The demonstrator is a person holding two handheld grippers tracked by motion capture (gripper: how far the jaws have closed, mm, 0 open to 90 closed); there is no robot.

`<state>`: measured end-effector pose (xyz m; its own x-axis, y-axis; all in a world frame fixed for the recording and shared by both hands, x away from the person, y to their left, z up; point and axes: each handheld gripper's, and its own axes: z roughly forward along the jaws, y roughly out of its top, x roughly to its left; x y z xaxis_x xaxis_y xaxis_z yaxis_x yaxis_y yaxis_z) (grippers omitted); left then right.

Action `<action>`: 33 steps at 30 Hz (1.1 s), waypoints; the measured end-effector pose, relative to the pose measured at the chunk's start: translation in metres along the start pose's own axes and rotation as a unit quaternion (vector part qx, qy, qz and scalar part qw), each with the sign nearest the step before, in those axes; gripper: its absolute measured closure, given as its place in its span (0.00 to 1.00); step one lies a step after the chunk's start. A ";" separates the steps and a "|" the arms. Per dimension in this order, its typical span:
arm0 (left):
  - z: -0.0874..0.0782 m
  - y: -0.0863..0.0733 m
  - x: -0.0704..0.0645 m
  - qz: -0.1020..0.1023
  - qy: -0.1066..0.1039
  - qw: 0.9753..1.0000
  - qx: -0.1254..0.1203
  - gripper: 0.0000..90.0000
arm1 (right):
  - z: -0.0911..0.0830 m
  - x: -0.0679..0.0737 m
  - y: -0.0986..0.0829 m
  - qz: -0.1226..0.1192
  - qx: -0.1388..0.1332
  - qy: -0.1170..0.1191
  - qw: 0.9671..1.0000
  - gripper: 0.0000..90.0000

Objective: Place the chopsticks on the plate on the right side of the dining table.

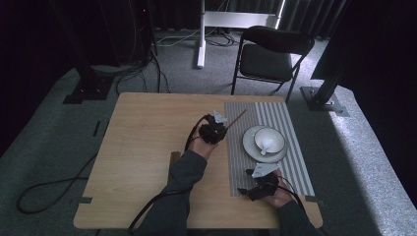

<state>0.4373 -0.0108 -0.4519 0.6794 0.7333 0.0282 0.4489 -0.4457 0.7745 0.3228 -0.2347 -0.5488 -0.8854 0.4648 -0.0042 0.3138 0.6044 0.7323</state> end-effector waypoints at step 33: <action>0.038 0.018 -0.024 0.009 -0.019 1.000 0.009 0.94 | 0.000 0.000 0.000 -0.001 0.000 0.001 1.000 0.20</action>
<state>0.4507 -0.0562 -0.4622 0.7083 0.7057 0.0176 0.4465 -0.4672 0.7632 0.3229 -0.2347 -0.5490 -0.8863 0.4631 -0.0042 0.3125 0.6047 0.7326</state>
